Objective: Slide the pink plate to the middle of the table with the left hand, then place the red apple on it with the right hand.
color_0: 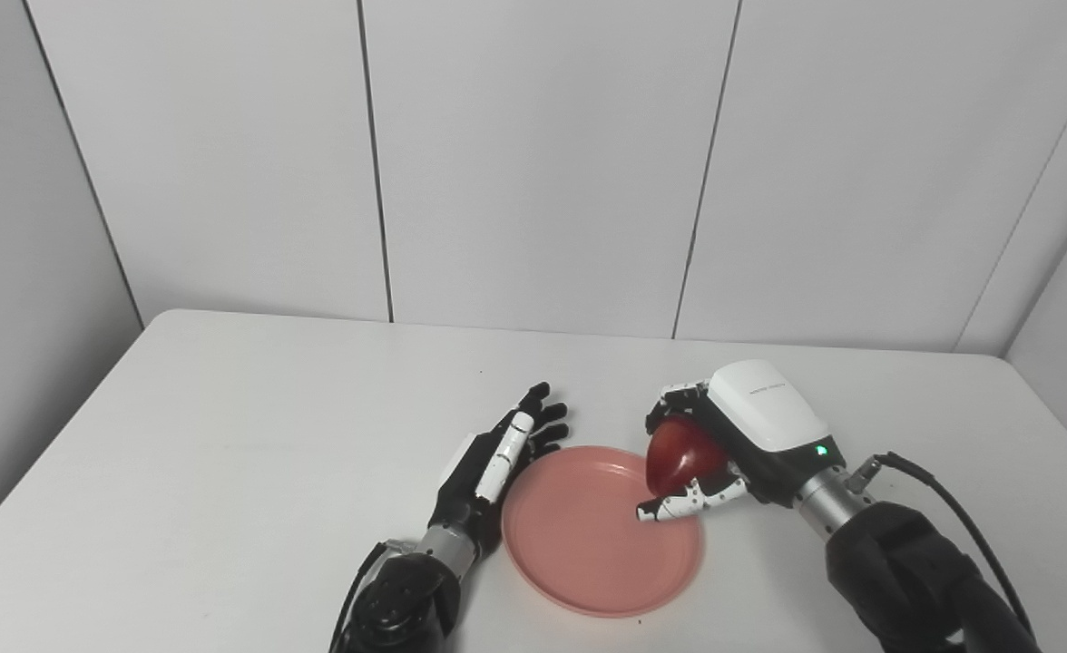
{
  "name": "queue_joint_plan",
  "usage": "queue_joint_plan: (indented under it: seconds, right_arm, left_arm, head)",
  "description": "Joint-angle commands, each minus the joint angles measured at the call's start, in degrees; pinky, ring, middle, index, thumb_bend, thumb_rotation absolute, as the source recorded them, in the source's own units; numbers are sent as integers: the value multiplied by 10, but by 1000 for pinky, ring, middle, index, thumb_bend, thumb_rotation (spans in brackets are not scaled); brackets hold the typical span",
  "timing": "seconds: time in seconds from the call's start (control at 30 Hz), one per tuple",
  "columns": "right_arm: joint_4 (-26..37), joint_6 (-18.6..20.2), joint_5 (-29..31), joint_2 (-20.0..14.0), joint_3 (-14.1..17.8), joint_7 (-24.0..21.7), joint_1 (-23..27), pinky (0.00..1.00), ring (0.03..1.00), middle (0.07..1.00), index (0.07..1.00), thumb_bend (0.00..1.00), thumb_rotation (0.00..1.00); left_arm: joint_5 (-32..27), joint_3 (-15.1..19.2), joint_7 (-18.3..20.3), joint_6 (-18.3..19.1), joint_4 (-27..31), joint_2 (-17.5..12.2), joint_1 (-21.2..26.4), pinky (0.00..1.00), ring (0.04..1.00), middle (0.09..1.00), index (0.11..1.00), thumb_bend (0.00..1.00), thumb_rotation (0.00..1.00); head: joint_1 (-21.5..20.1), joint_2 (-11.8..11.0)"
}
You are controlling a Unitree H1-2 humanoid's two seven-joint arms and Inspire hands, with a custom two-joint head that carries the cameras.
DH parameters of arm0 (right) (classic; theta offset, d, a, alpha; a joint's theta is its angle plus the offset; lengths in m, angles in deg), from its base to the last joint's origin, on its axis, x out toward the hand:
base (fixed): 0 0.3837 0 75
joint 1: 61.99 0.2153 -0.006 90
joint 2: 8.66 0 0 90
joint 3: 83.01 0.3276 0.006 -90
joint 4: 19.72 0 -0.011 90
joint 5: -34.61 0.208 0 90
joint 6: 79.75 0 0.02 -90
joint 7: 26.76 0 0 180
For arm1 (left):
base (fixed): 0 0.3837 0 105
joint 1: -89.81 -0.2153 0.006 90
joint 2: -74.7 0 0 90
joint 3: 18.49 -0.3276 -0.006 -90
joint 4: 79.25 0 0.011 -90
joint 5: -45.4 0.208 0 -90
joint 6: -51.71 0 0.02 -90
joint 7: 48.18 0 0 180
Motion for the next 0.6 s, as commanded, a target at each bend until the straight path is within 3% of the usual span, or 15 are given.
queue_joint_plan:
  seconds: [0.0, 0.2, 0.57]
  right_arm:
    - [9, -21, -4, 4, 2, 12, 33, 219, 299, 388, 486, 502, 155]
    - [11, -18, -18, 23, -13, -5, 42, 203, 273, 354, 479, 500, 156]
    - [-19, -24, -31, 60, -48, -11, 50, 225, 296, 371, 481, 498, 157]
  left_arm:
    - [8, -7, -4, 26, -9, 6, -6, 874, 880, 893, 925, 700, 899]
    - [13, -7, 0, 32, -5, 1, -6, 874, 867, 881, 924, 699, 904]
    - [15, -9, 8, 37, 7, -8, -12, 879, 863, 880, 917, 688, 923]
  head:
    - [0, 1]
    - [-6, 1]
    - [-25, 4]
